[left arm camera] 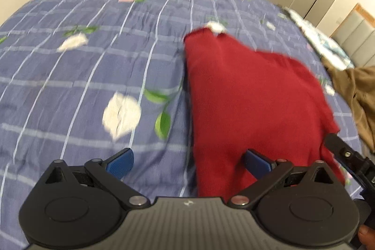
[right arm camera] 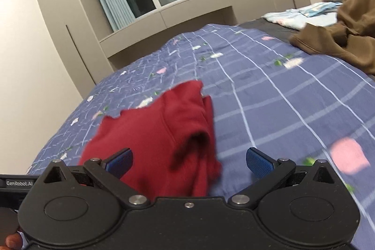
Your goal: Fold small clothes
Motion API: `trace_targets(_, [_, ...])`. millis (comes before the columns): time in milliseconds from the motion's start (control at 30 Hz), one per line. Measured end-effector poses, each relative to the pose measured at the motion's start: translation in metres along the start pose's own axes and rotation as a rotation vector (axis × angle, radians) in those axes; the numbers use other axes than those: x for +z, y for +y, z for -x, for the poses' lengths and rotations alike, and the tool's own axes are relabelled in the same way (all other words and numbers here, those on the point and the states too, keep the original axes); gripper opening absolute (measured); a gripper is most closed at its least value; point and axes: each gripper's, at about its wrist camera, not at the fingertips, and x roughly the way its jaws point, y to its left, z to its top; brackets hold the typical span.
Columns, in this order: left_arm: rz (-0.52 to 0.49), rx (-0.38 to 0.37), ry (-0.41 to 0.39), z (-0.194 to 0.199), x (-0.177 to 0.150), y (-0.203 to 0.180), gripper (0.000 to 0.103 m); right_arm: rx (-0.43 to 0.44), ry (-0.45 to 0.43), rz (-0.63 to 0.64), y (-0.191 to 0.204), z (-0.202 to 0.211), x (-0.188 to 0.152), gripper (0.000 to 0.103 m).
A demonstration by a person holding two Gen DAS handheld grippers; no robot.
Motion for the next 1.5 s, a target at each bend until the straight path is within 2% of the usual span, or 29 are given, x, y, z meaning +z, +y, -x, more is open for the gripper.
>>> trace_targets(133, [-0.016, -0.022, -0.06, -0.003, 0.019, -0.005, 0.103, -0.009, 0.066, 0.016, -0.001, -0.03, 0.01, 0.103])
trace_targets(200, [-0.023, -0.024, -0.046, -0.016, 0.026, -0.007, 0.103, -0.02, 0.119, 0.007, -0.006, -0.048, 0.004, 0.103])
trace_targets(300, [-0.017, 0.0, 0.024, -0.041, 0.029, -0.007, 0.103, 0.0, 0.058, 0.018, -0.007, -0.045, -0.006, 0.103])
trace_targets(467, [-0.062, 0.008, -0.033, -0.041, 0.02, -0.011, 0.103, 0.009, 0.04, 0.015, -0.008, -0.044, -0.009, 0.103])
trace_targets(633, [-0.066, 0.003, -0.042, -0.039, 0.018, -0.01, 0.103, 0.024, 0.022, 0.006, -0.014, -0.044, -0.009, 0.103])
trace_targets(1233, [-0.075, 0.082, -0.076, -0.028, 0.011, -0.023, 0.102, 0.038, 0.008, -0.015, -0.017, -0.04, -0.009, 0.103])
trace_targets(1500, [-0.127, 0.101, -0.074, -0.02, 0.01, -0.04, 0.082, 0.042, 0.0, -0.022, -0.016, -0.036, -0.008, 0.095])
